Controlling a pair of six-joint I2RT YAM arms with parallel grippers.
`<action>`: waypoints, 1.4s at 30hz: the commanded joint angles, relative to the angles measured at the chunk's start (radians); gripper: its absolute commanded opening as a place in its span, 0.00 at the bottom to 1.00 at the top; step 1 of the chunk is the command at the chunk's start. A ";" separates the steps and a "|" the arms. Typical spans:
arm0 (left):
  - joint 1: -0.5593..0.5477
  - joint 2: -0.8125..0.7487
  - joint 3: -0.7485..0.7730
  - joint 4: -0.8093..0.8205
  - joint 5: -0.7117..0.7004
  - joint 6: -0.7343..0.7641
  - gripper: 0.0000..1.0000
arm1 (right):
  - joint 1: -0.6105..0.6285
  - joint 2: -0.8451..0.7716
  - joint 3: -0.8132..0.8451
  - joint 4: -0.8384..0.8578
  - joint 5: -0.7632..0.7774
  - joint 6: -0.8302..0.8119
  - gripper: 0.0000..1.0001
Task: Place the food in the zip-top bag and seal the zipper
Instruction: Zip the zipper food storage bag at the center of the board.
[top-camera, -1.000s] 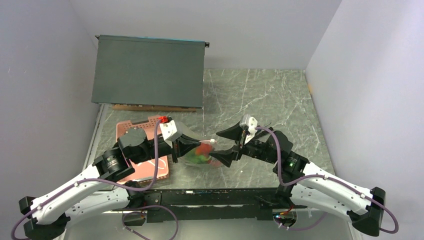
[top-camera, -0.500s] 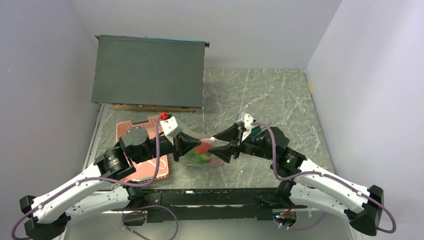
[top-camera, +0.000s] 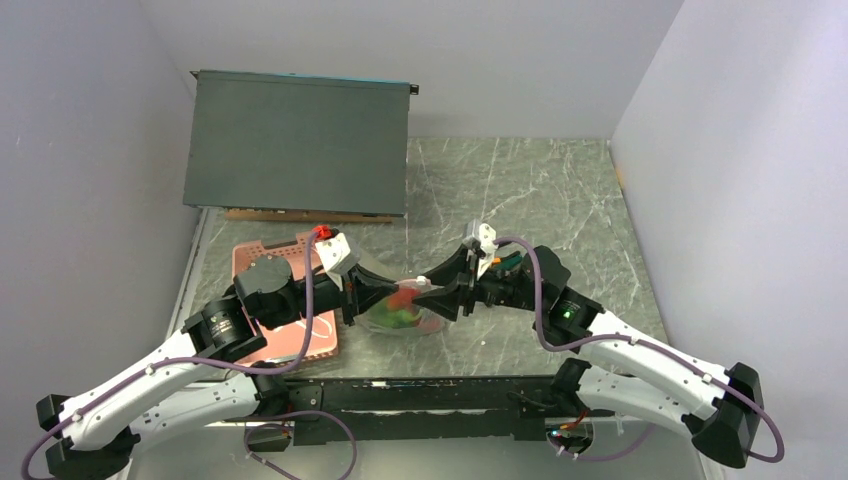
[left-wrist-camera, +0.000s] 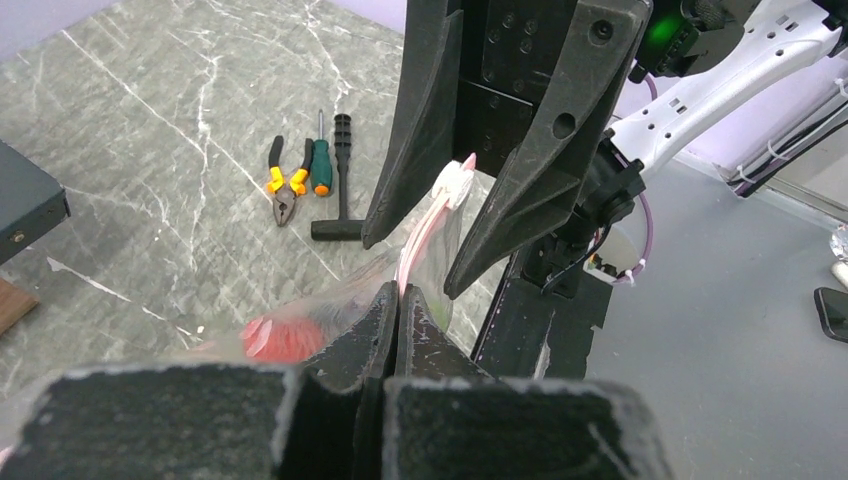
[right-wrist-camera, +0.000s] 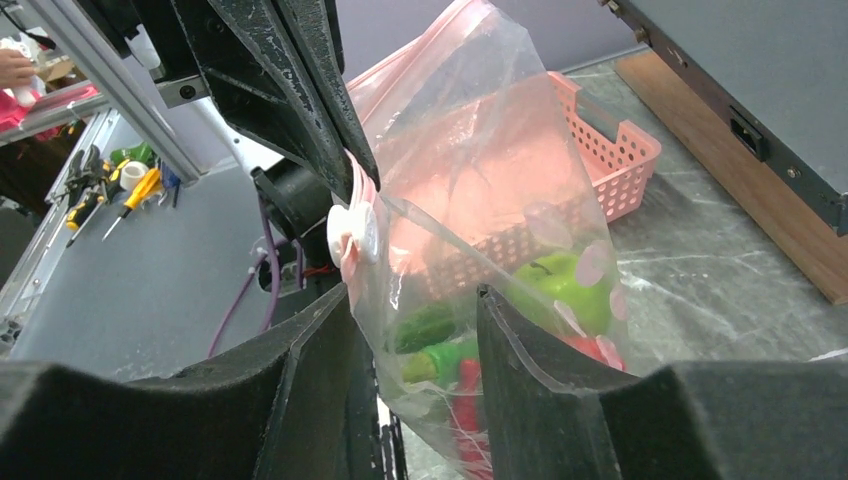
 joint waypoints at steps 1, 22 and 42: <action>-0.003 -0.017 0.046 0.027 0.004 -0.020 0.00 | -0.005 0.000 0.053 0.072 -0.025 -0.003 0.48; -0.003 0.112 0.218 -0.077 0.069 0.029 0.61 | -0.006 -0.008 0.035 0.079 -0.047 0.005 0.00; 0.009 0.427 0.528 -0.479 0.348 0.363 0.70 | -0.006 -0.007 0.055 0.028 -0.069 -0.023 0.00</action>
